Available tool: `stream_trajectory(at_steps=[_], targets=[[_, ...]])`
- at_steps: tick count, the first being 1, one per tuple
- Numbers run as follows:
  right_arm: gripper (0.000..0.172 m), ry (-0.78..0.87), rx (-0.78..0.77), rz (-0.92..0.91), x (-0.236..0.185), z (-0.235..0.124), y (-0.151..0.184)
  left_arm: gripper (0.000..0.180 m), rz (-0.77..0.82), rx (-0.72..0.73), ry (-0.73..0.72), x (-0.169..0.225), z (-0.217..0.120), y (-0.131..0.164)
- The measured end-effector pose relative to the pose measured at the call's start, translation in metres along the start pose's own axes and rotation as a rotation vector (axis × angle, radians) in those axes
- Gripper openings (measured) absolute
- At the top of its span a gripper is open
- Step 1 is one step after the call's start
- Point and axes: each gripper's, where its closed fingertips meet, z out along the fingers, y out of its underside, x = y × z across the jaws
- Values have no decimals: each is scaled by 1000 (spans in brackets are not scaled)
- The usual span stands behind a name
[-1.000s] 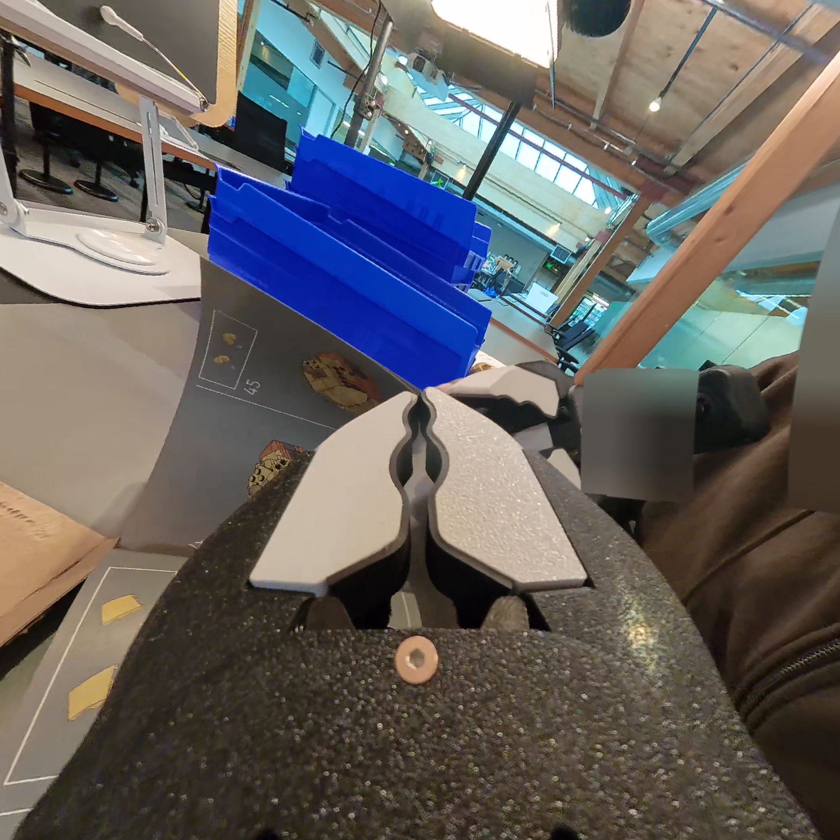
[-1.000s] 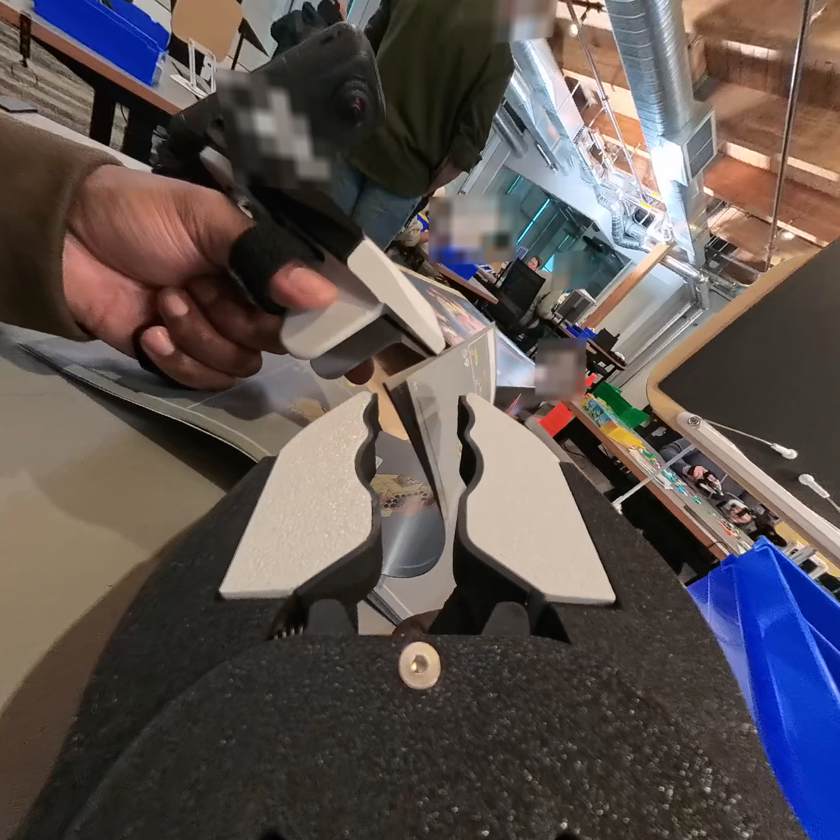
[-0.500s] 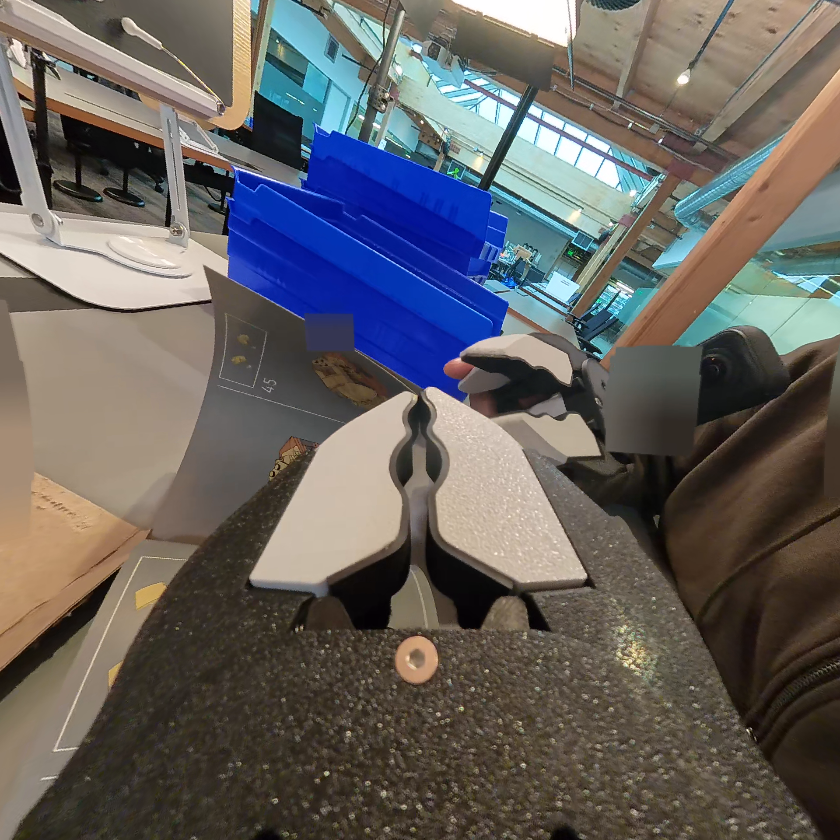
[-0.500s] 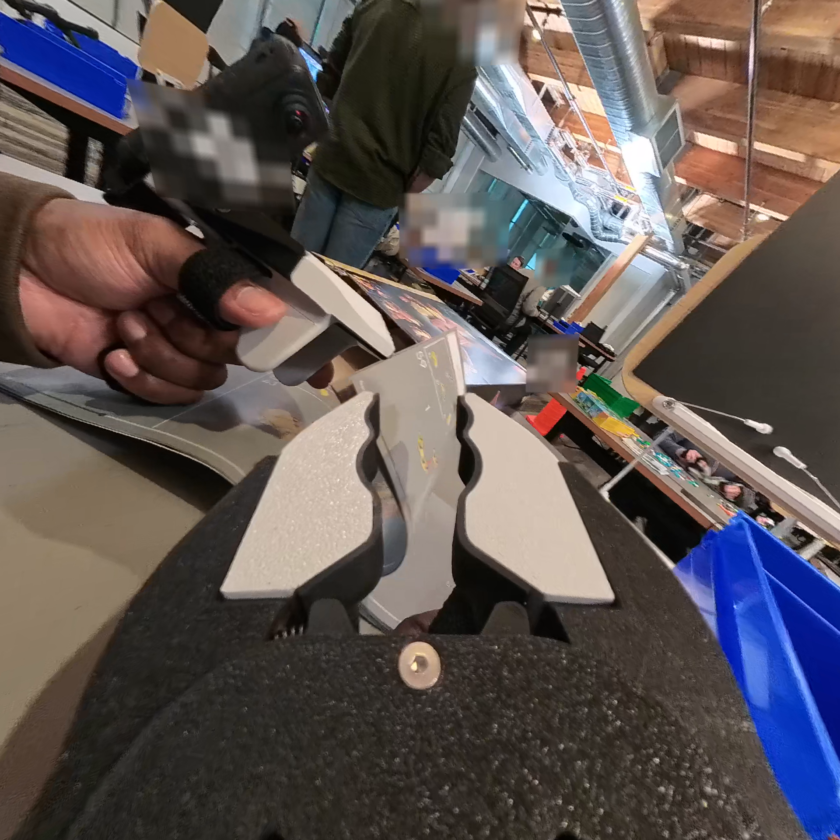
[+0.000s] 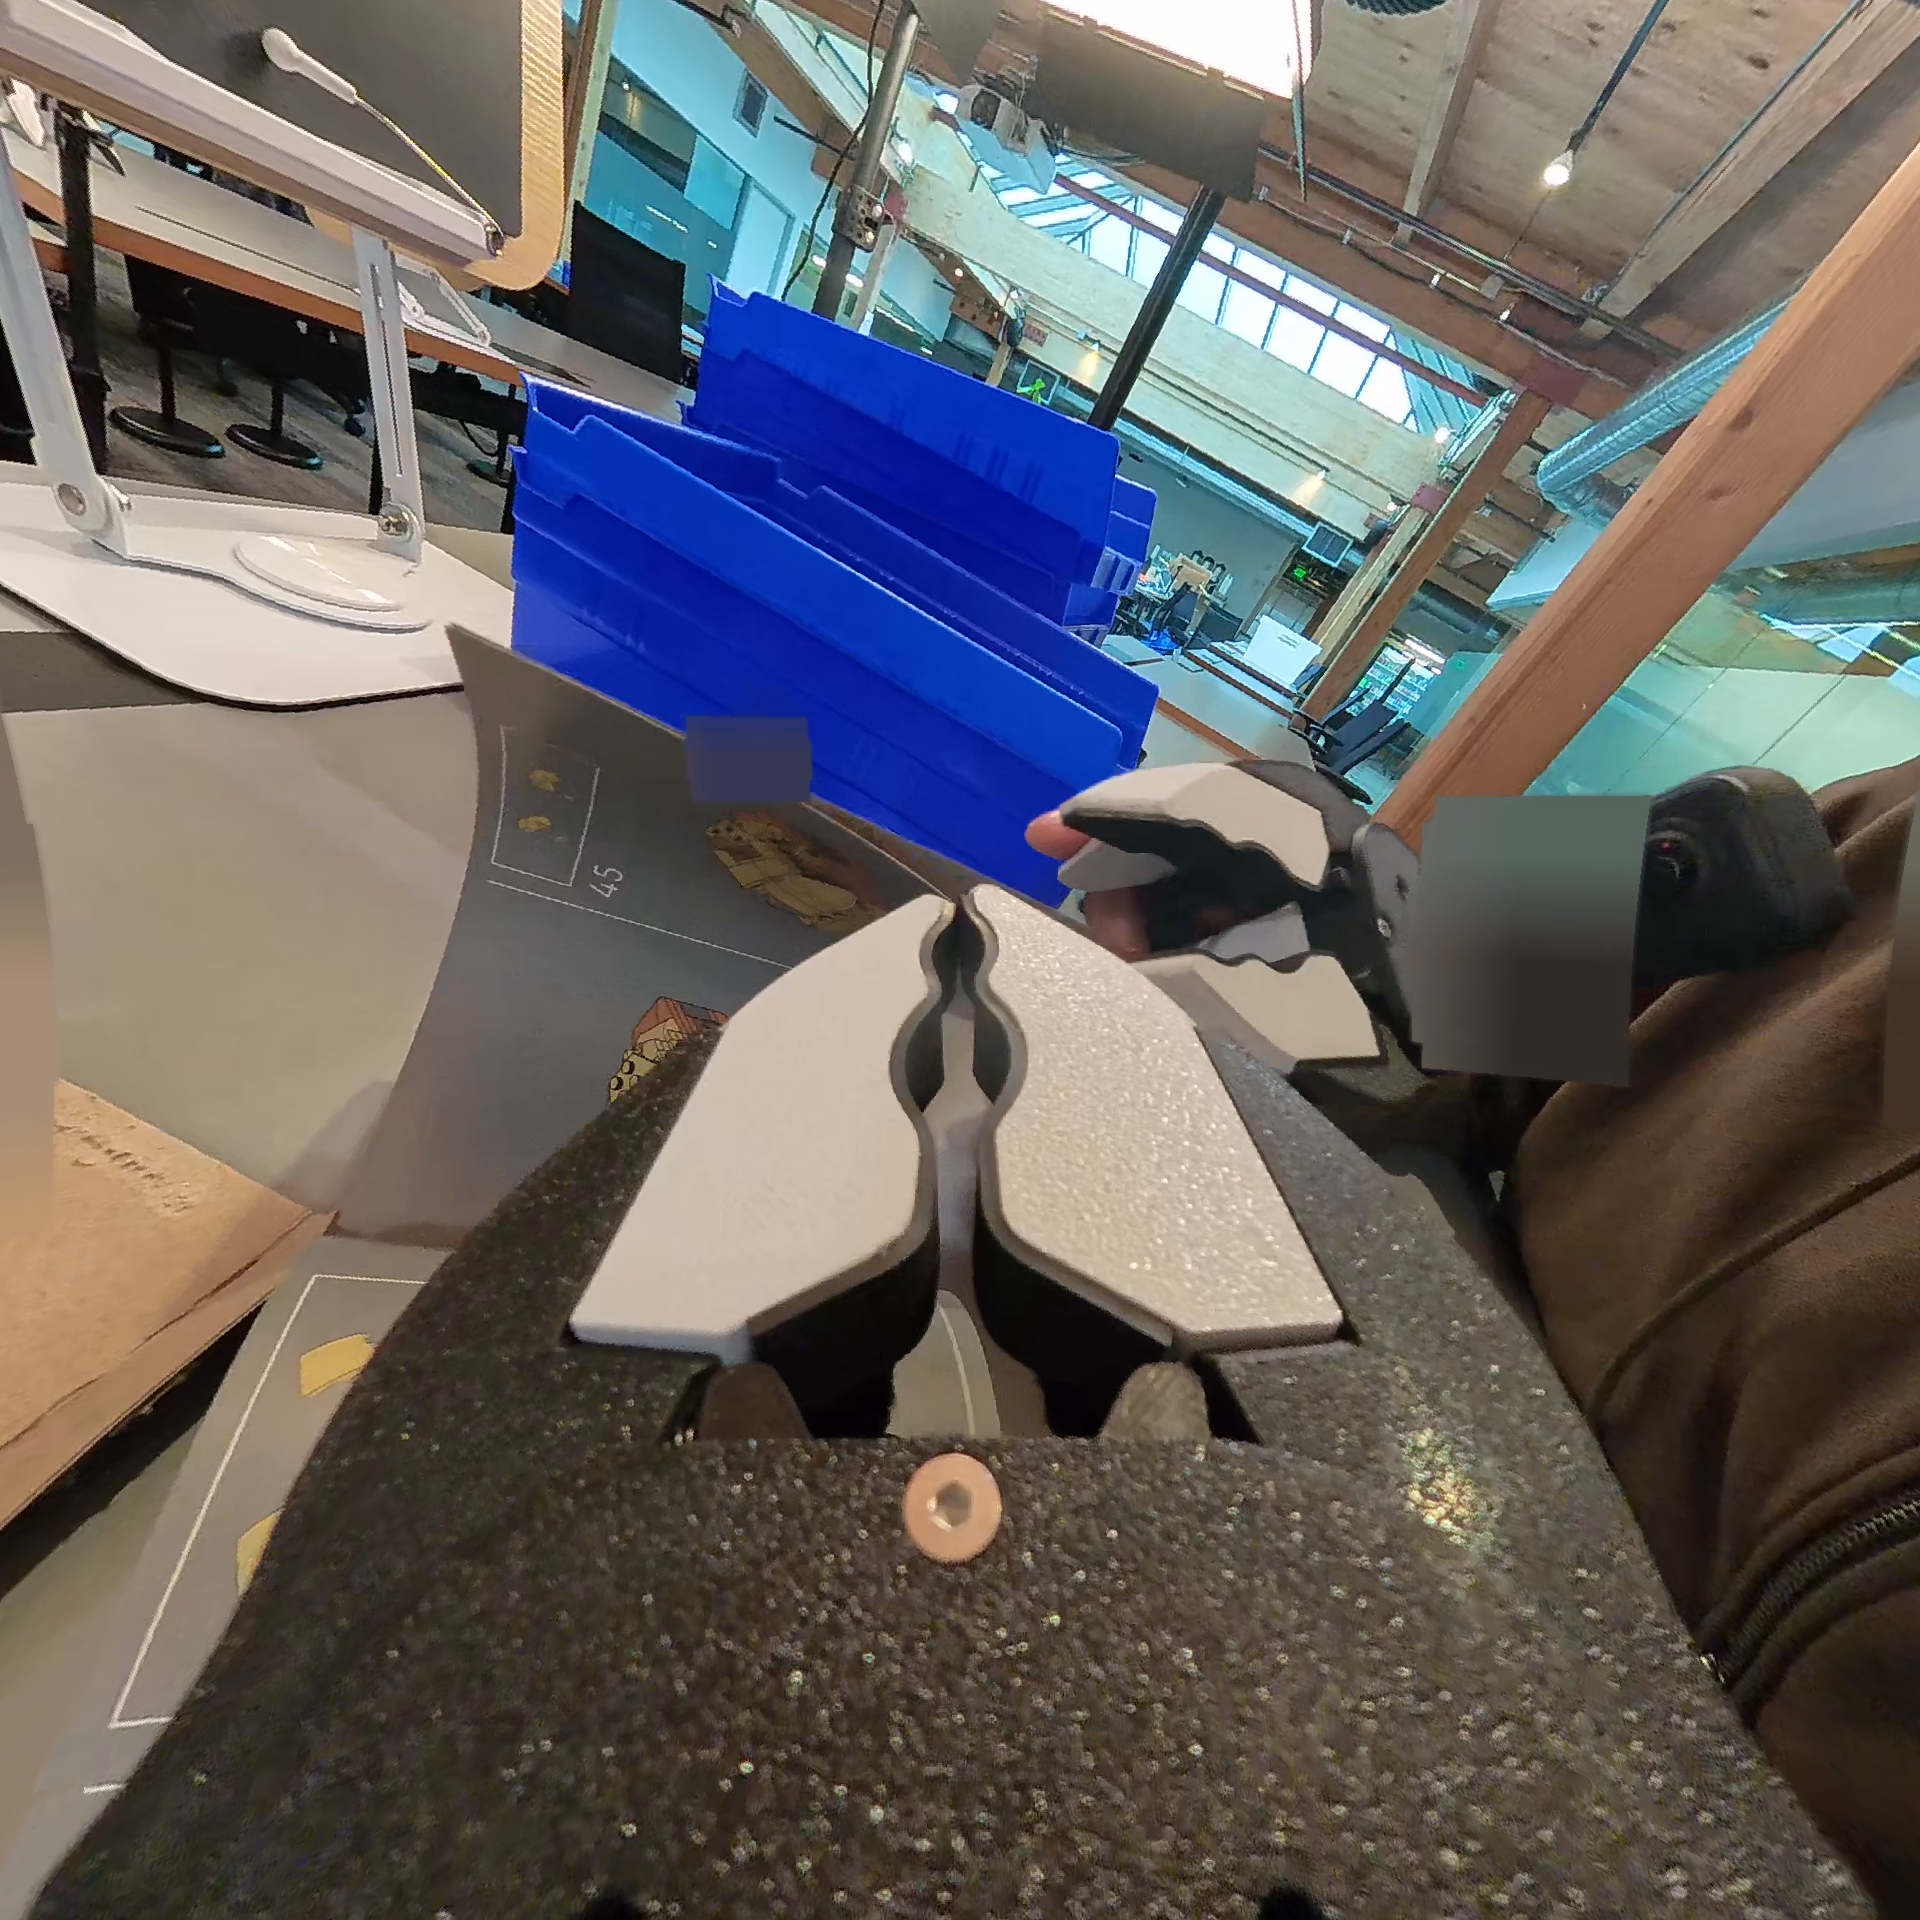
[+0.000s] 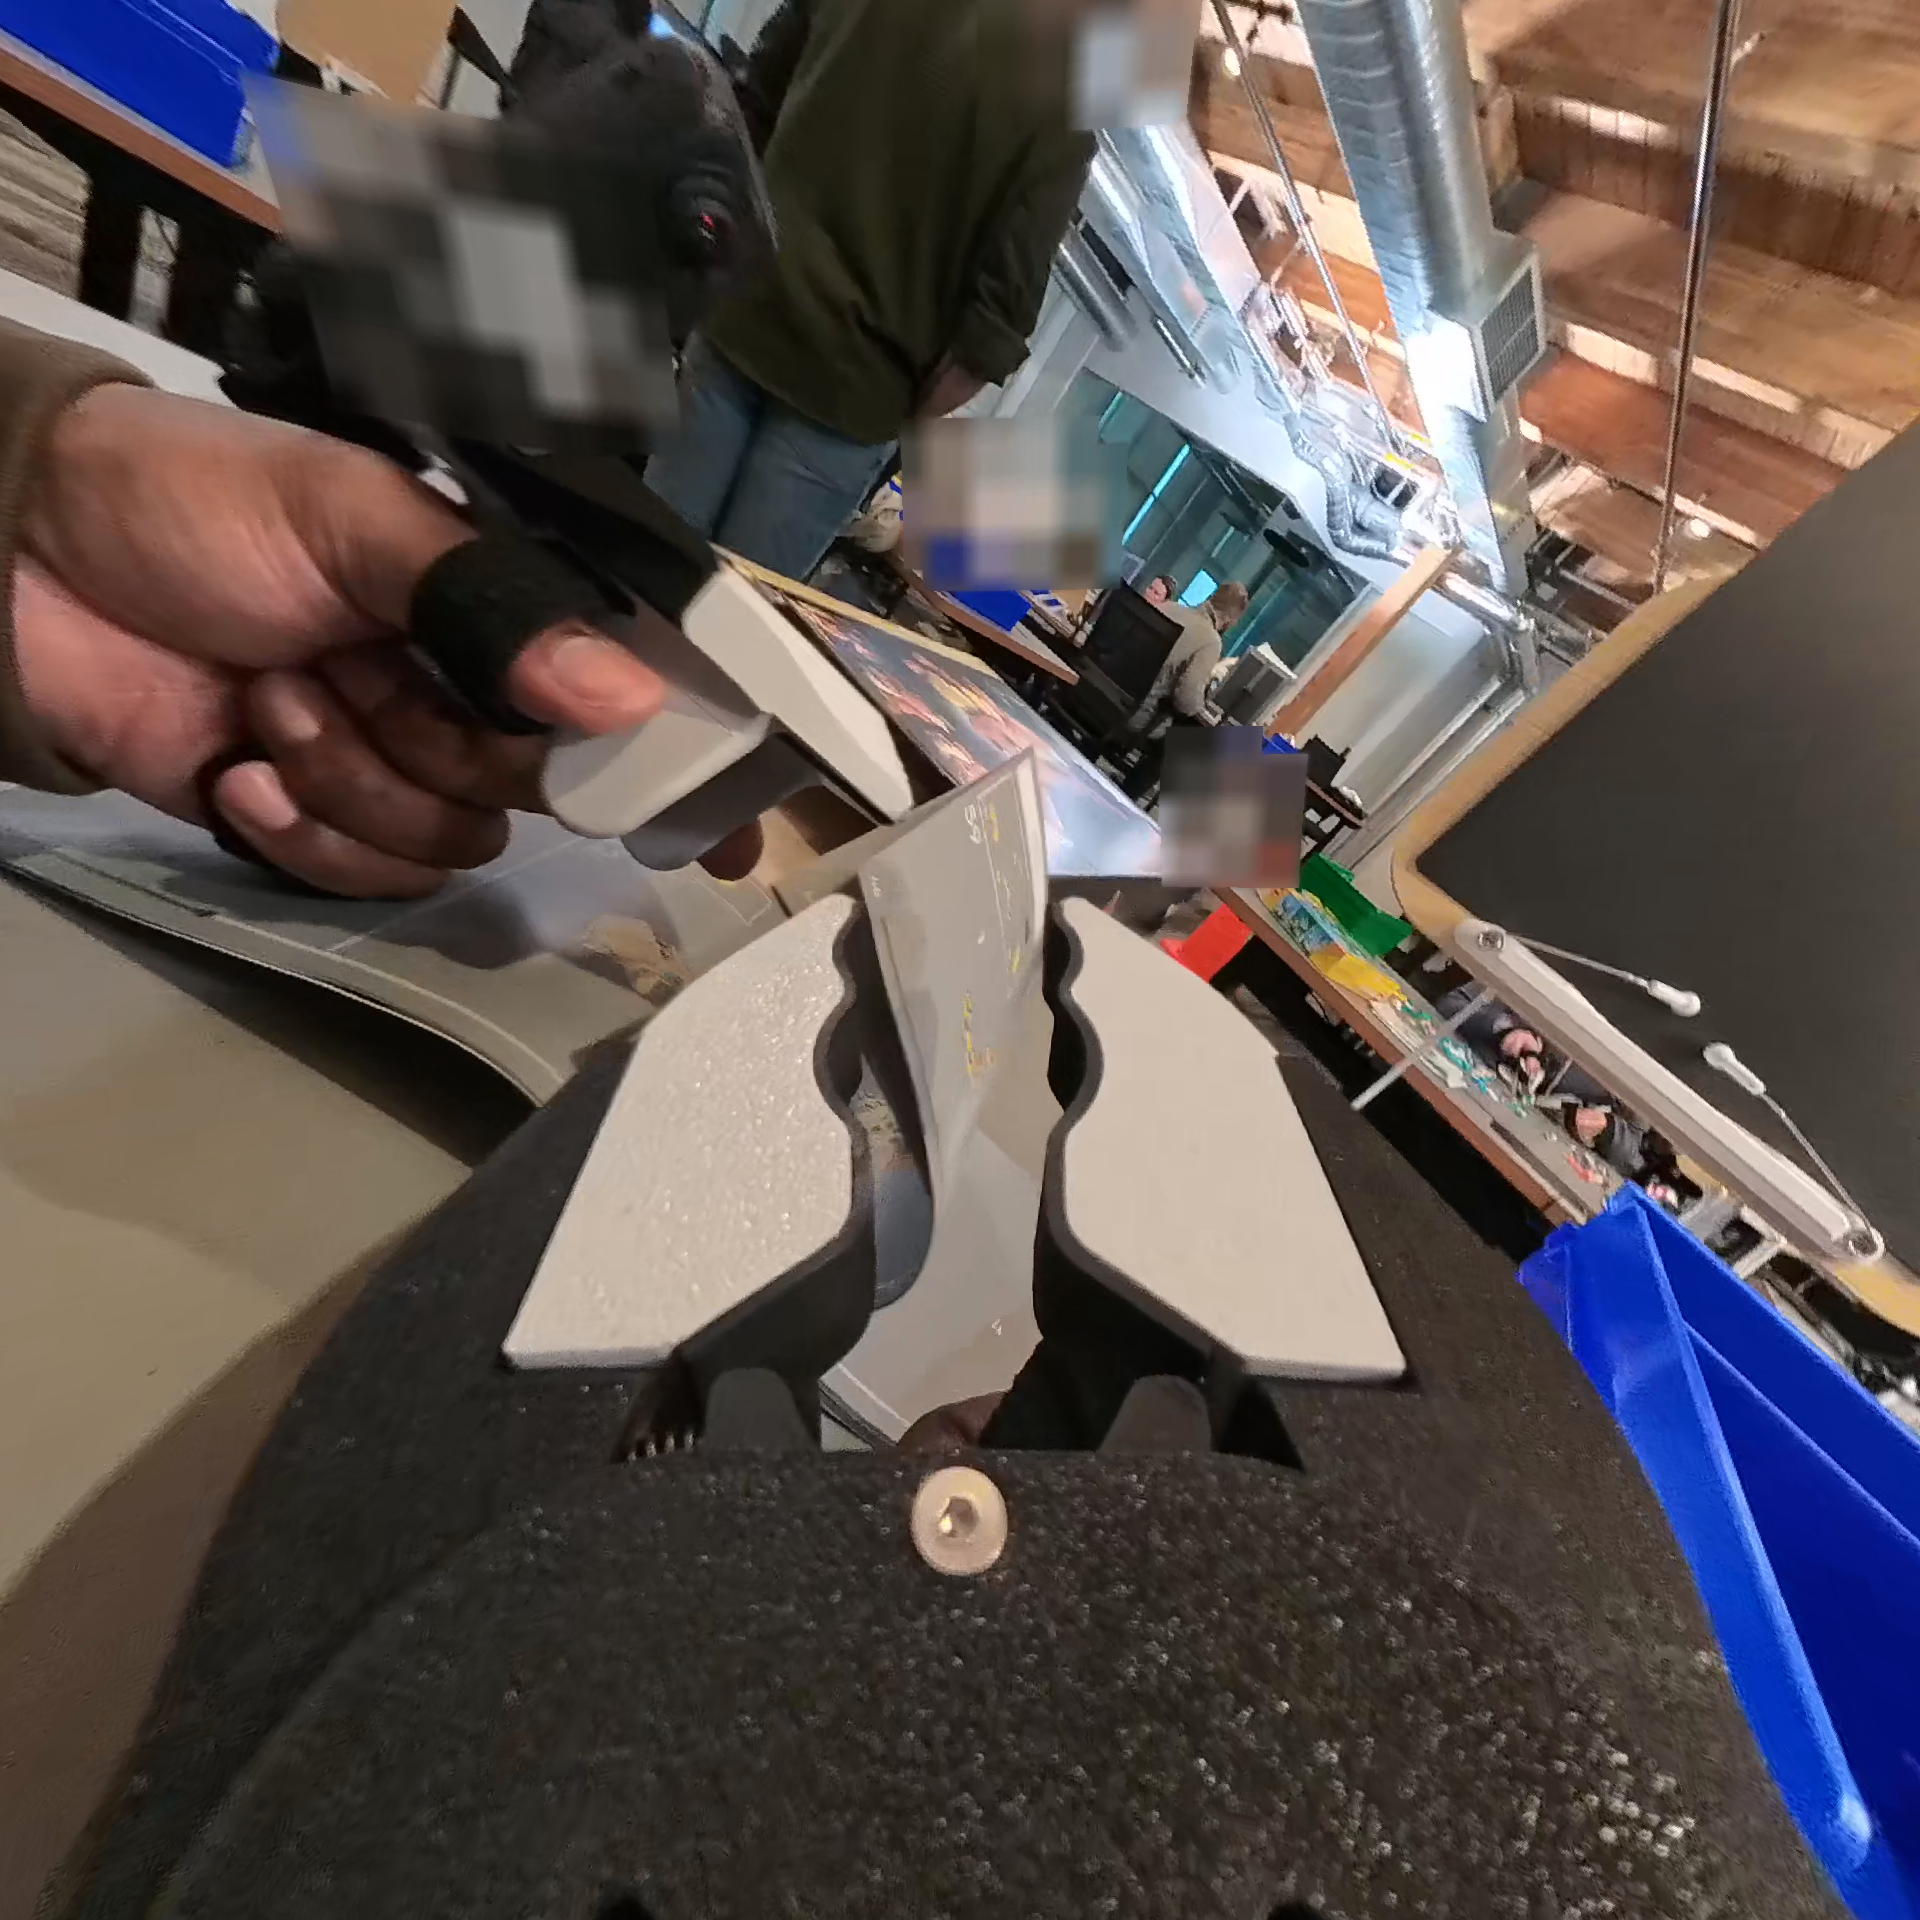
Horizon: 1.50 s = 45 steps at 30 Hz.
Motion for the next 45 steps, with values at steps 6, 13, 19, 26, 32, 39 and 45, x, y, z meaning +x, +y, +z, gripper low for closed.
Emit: stream_trajectory(at_steps=[6, 13, 19, 26, 32, 39, 45], targets=[[30, 143, -95, 77, 37, 2, 19, 0, -3, -3, 4, 0, 1, 1], [31, 244, -73, 105, 63, -5, 17, 0, -8, 11, 2, -1, -3, -3], [36, 36, -45, -30, 10, 1, 8, 0, -29, 30, 20, 0, -4, -6], [41, -67, -99, -44, -9, 6, 22, 0, -73, 58, 63, 4, -5, -9], [41, -85, -105, -75, -16, 7, 23, 0, -97, 66, 85, 6, -5, -9], [42, -83, -112, -87, -17, 7, 24, 0, -118, 73, 103, 7, -4, -9], [36, -61, -139, -28, -12, 10, 29, 0, -137, 72, 135, 12, -2, -8]])
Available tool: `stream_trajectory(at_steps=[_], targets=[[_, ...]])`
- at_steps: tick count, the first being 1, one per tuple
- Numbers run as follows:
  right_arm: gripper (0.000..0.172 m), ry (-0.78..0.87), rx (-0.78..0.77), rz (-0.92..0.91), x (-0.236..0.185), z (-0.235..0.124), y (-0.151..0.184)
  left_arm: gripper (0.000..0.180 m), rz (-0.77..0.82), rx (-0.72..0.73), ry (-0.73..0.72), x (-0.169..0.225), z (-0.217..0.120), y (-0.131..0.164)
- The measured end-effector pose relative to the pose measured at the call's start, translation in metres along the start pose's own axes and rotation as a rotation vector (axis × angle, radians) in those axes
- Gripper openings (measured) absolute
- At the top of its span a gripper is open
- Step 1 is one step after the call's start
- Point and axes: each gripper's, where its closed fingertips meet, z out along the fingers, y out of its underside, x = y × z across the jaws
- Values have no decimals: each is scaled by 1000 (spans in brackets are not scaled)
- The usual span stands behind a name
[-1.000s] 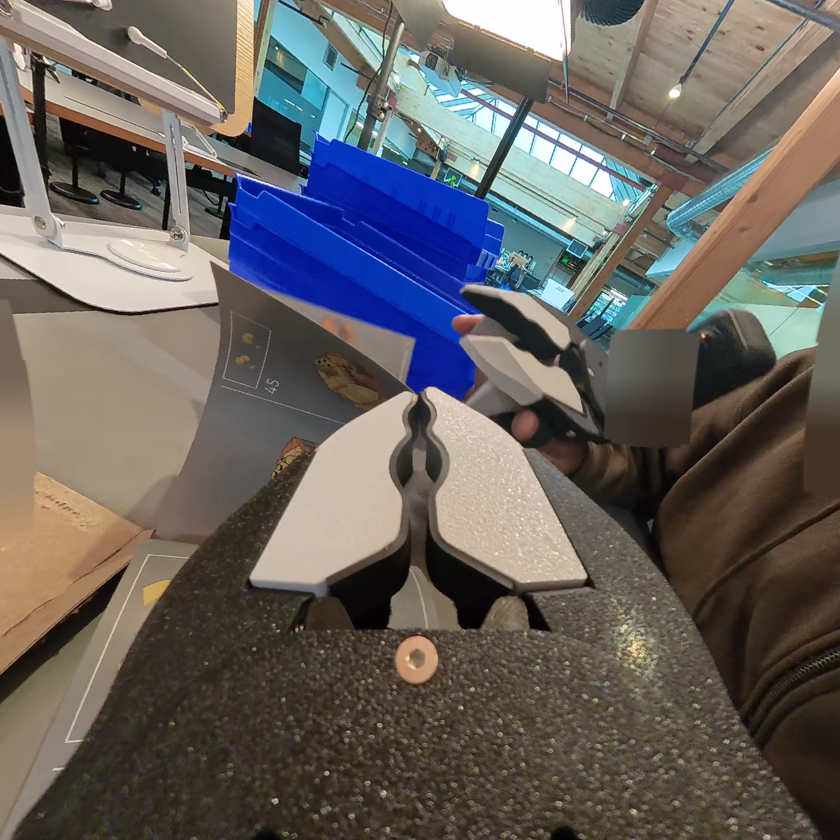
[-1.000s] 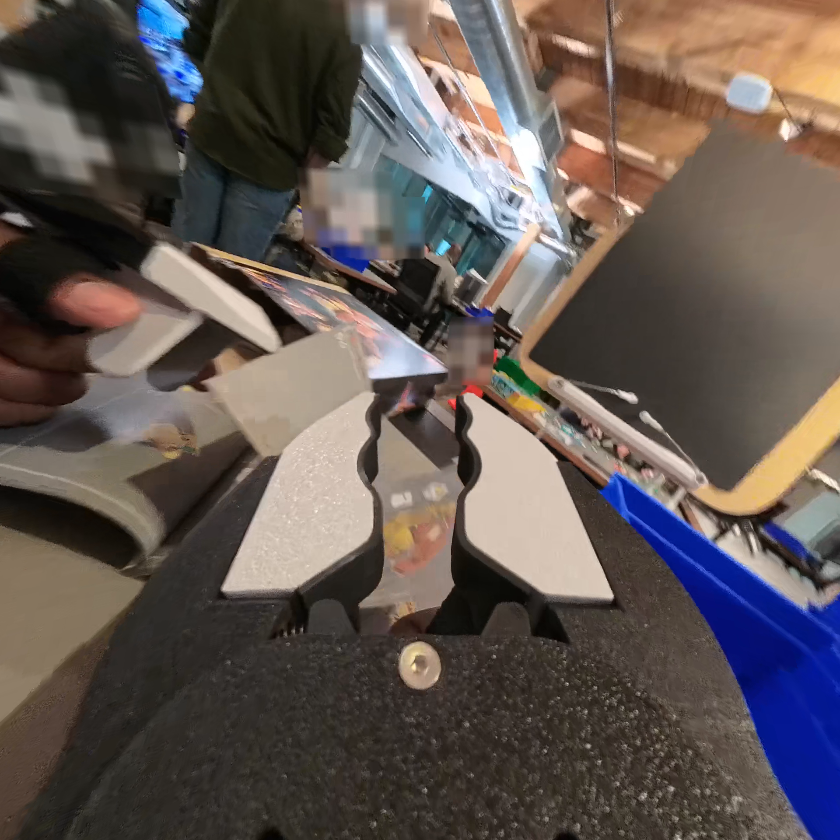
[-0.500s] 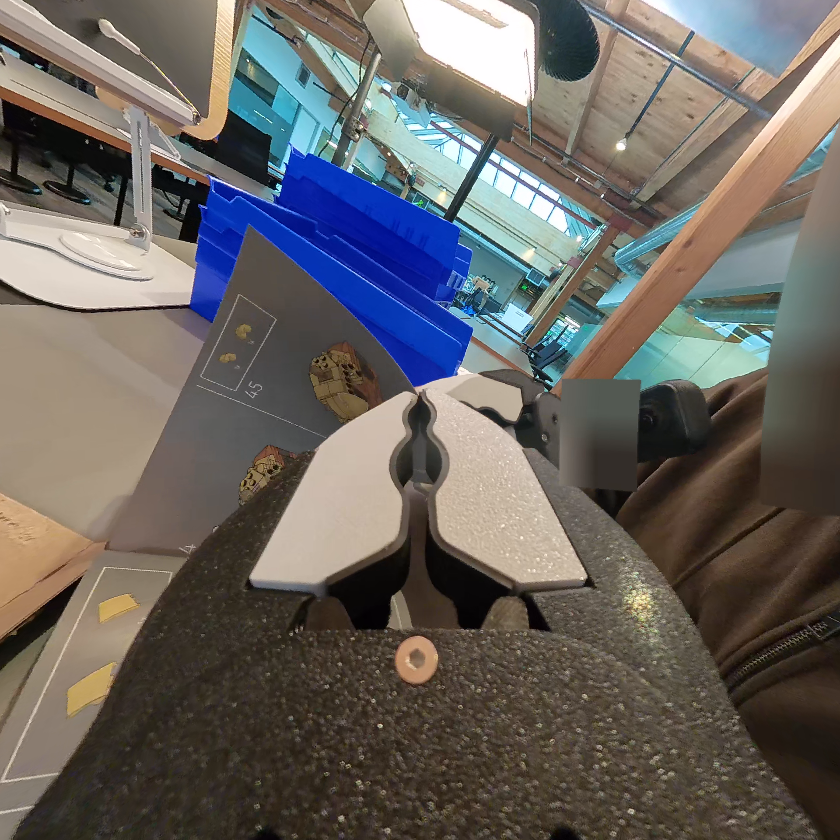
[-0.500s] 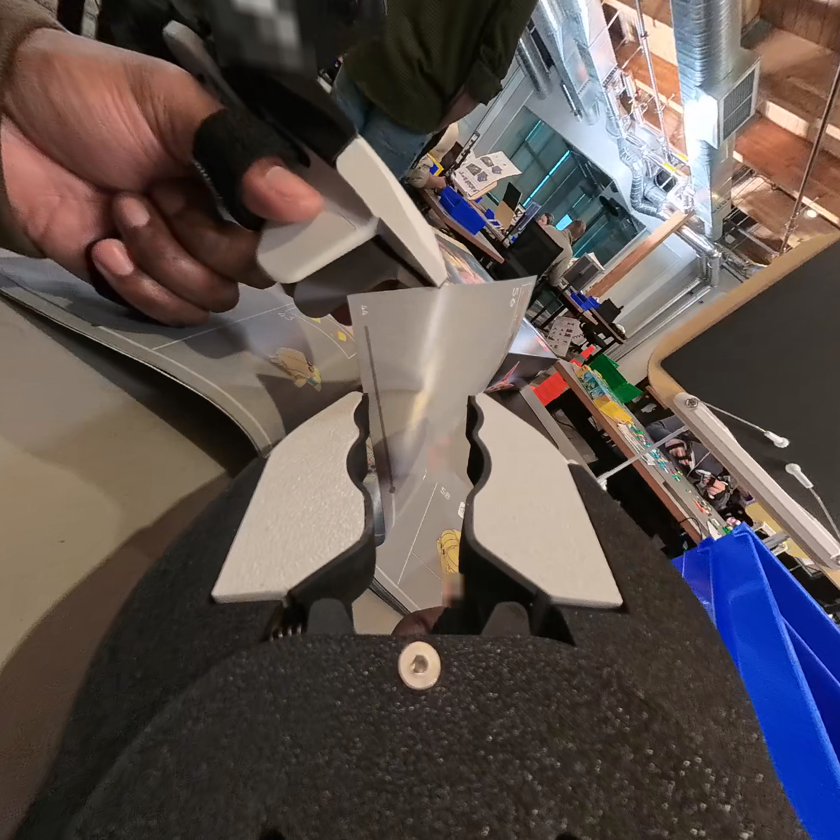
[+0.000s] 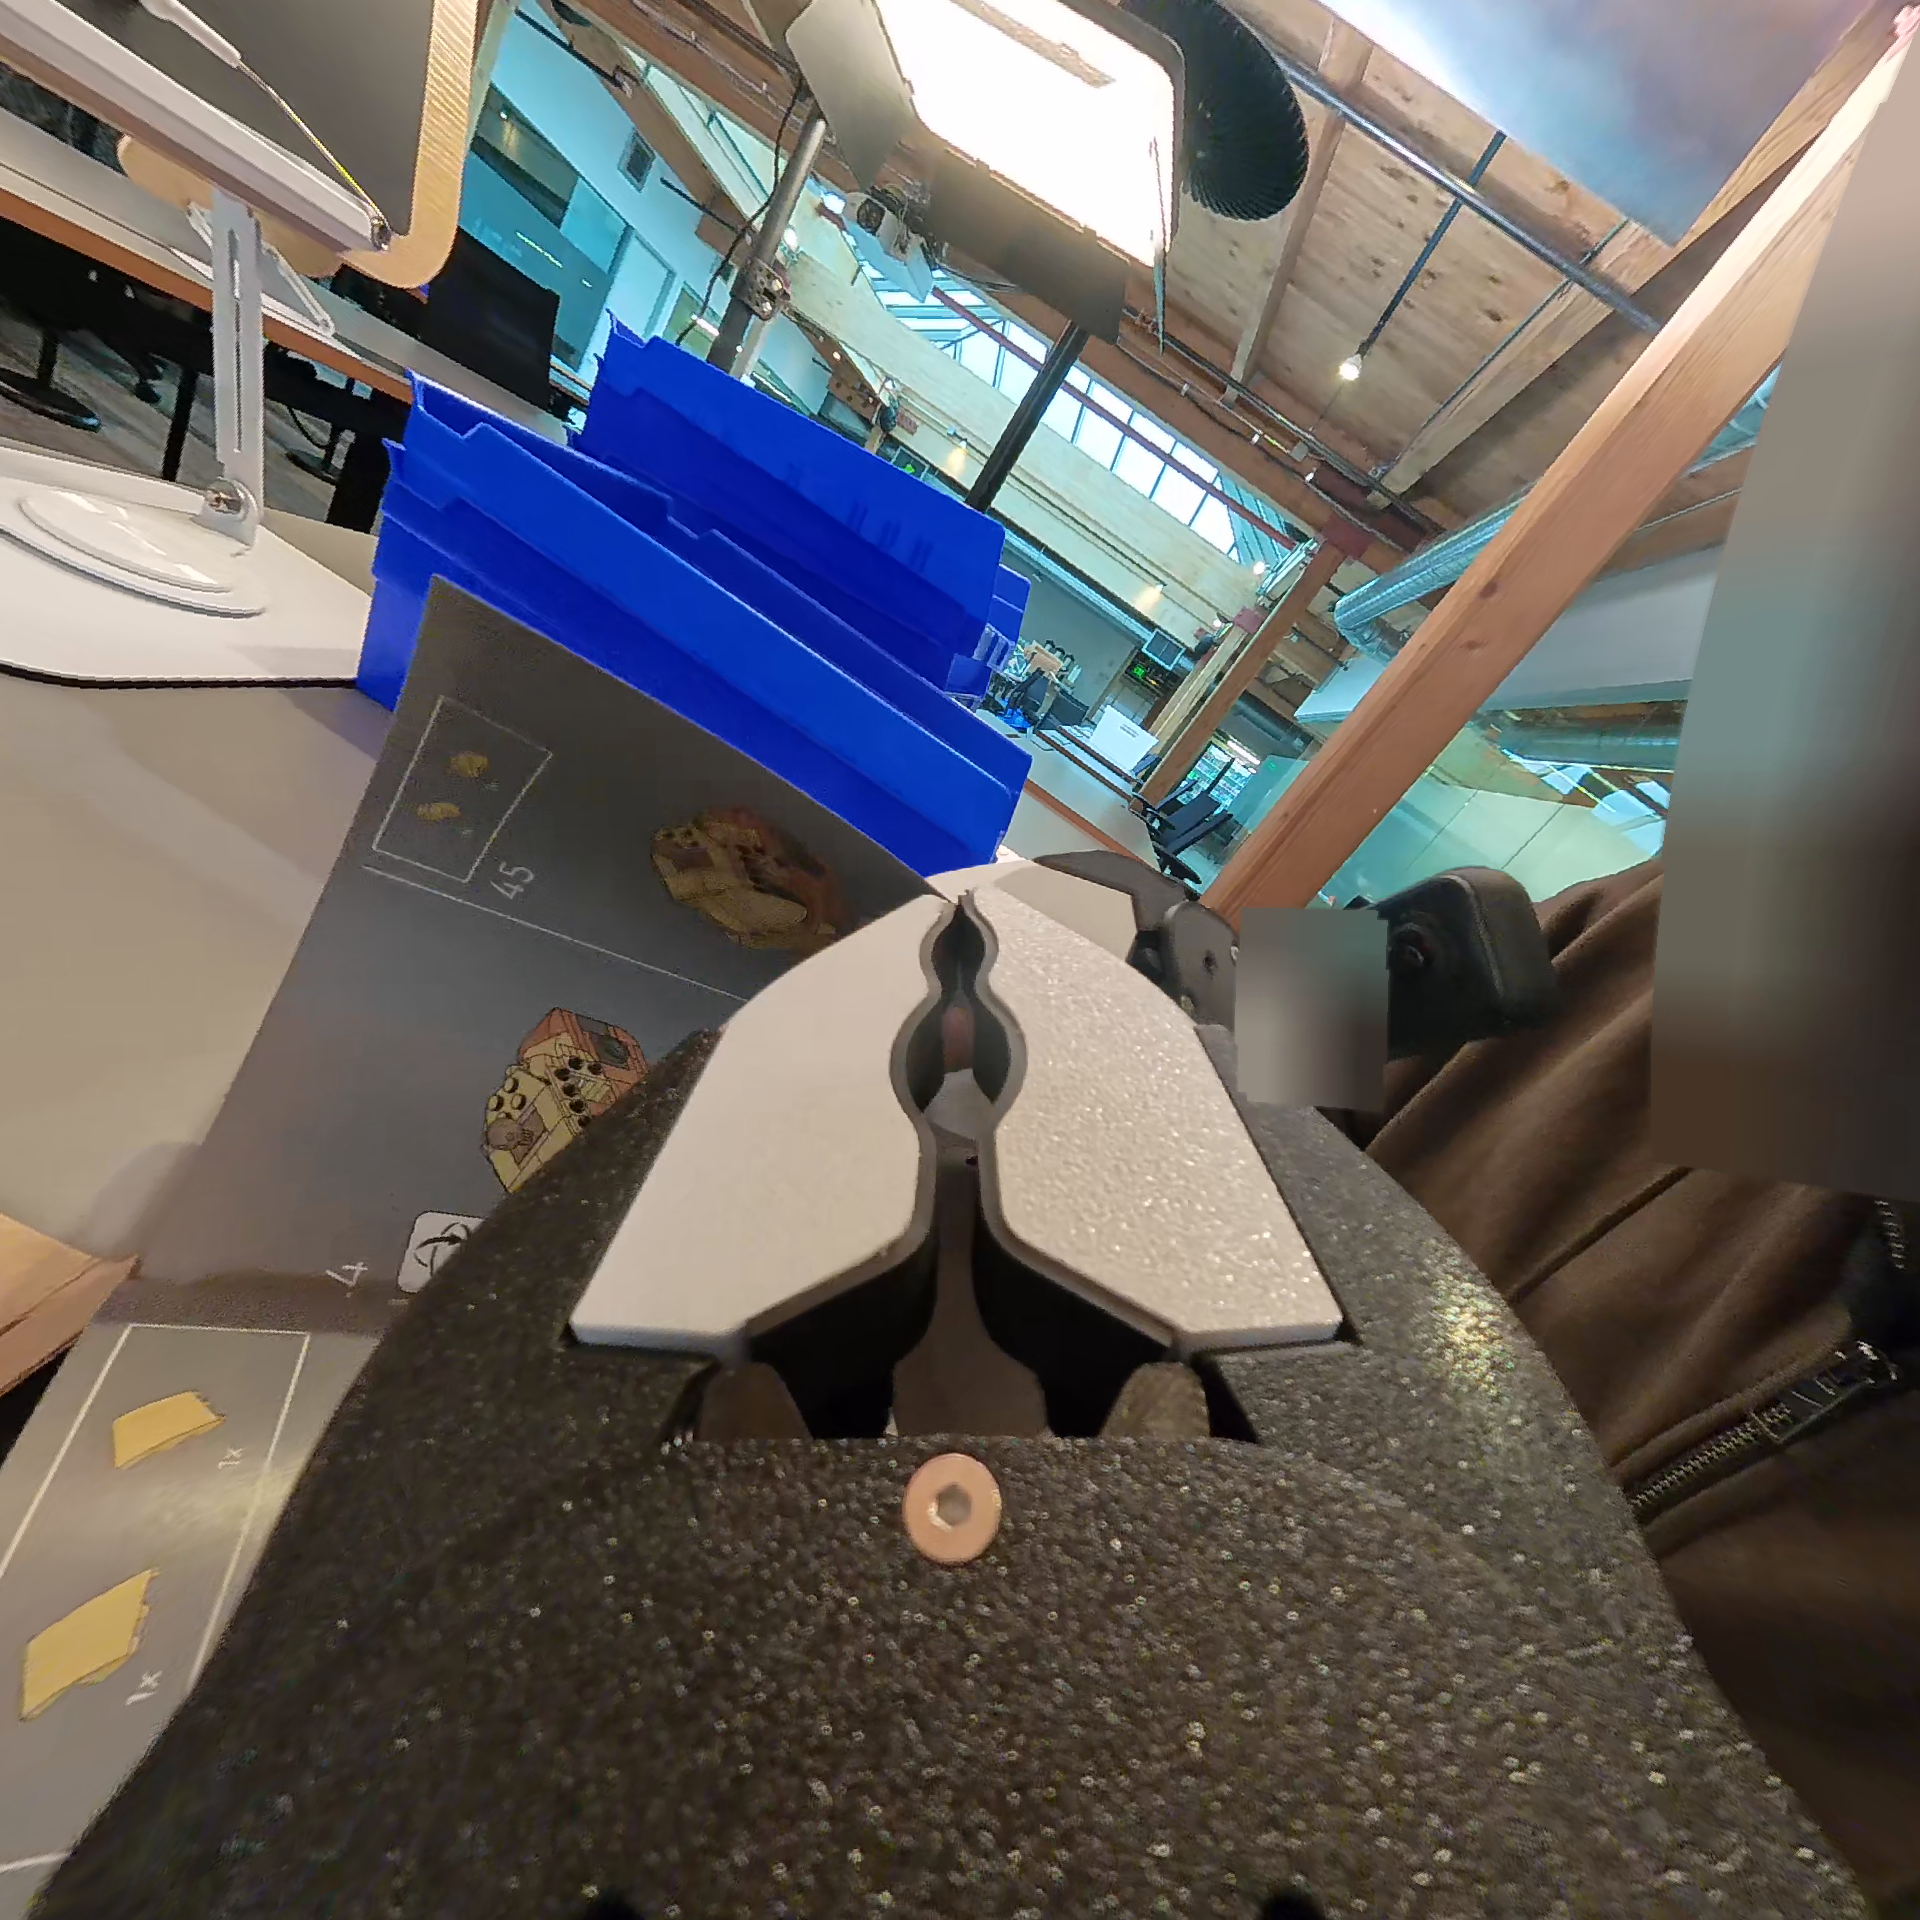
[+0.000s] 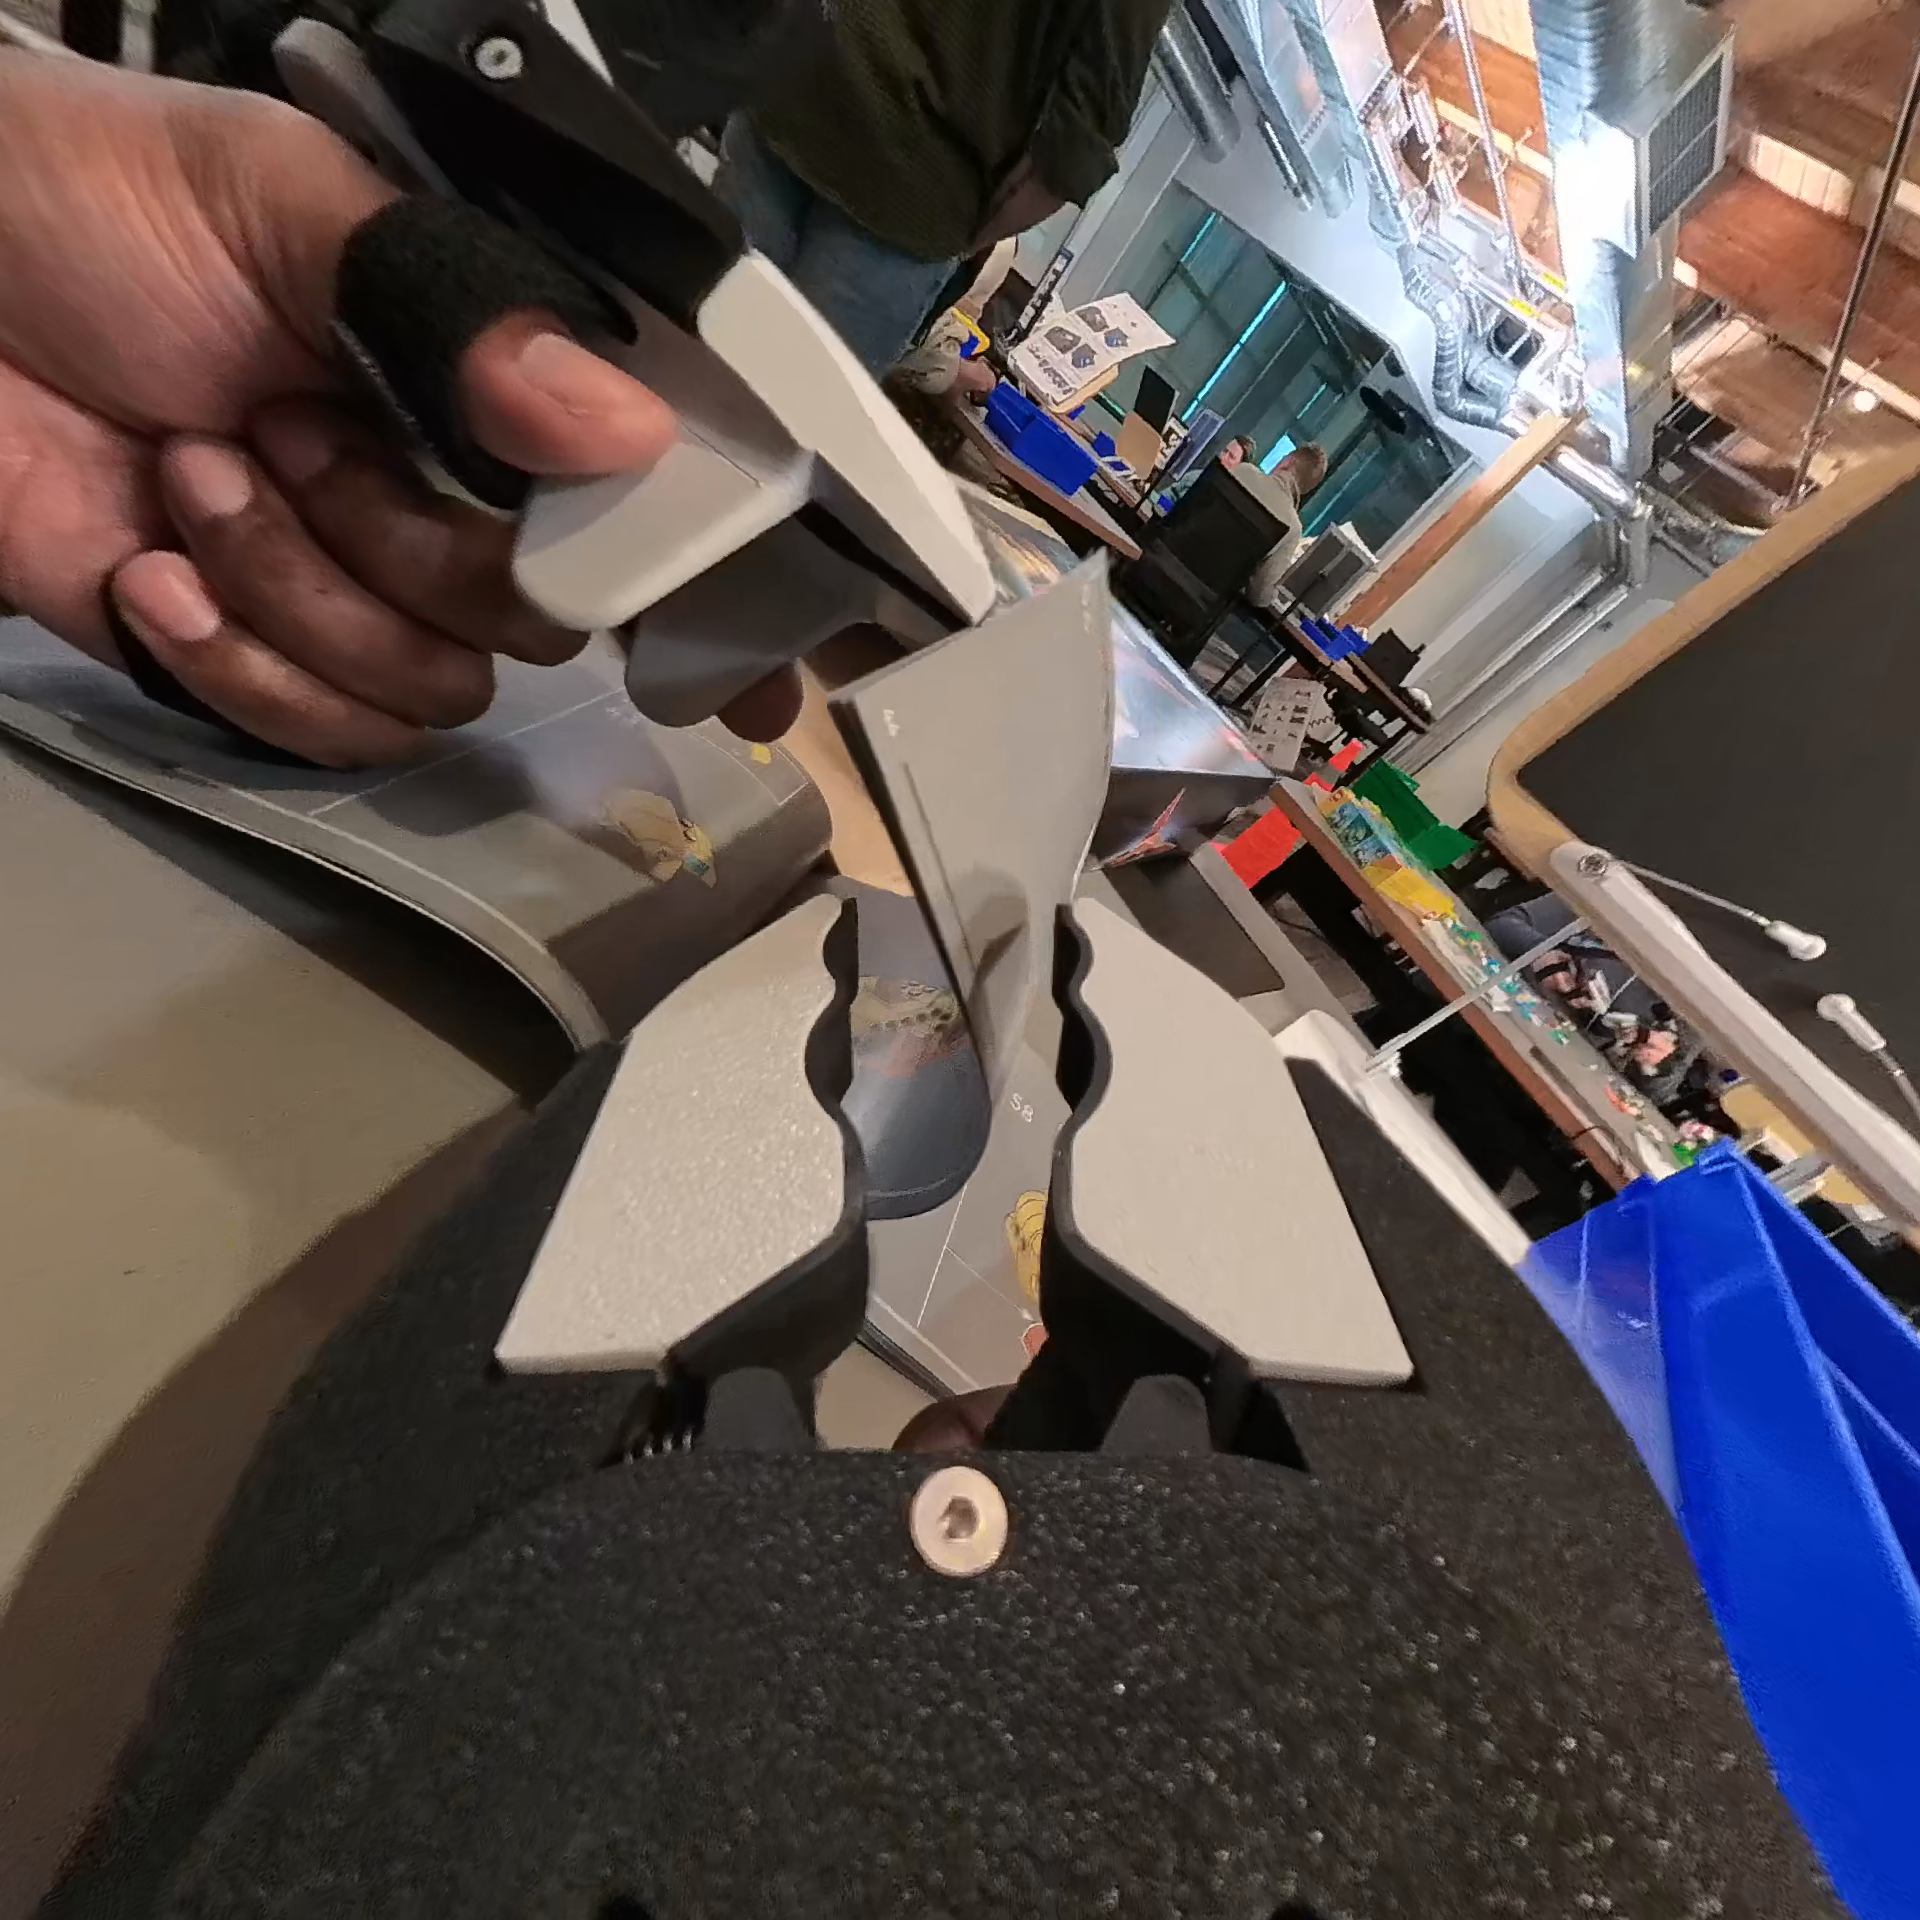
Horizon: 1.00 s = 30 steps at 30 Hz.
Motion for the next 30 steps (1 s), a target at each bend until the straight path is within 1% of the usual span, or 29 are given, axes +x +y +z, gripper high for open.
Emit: stream_trajectory(at_steps=[8, 18, 22, 26, 30], targets=[[34, -30, -7, 87, -1, 2, 3, 0, -40, 2, 41, 4, 4, 3], [34, -36, 5, 102, -1, 1, 0, 0, -53, 4, 55, 5, 4, 4], [35, -43, 55, 99, 0, -3, -9, 0, -43, -4, 17, 0, 4, 5], [36, -62, 130, 96, 0, -11, -24, 0, 19, -38, -57, -8, 4, 8], [36, -65, 136, 98, 1, -12, -26, 0, 78, -65, -95, -9, 5, 11]])
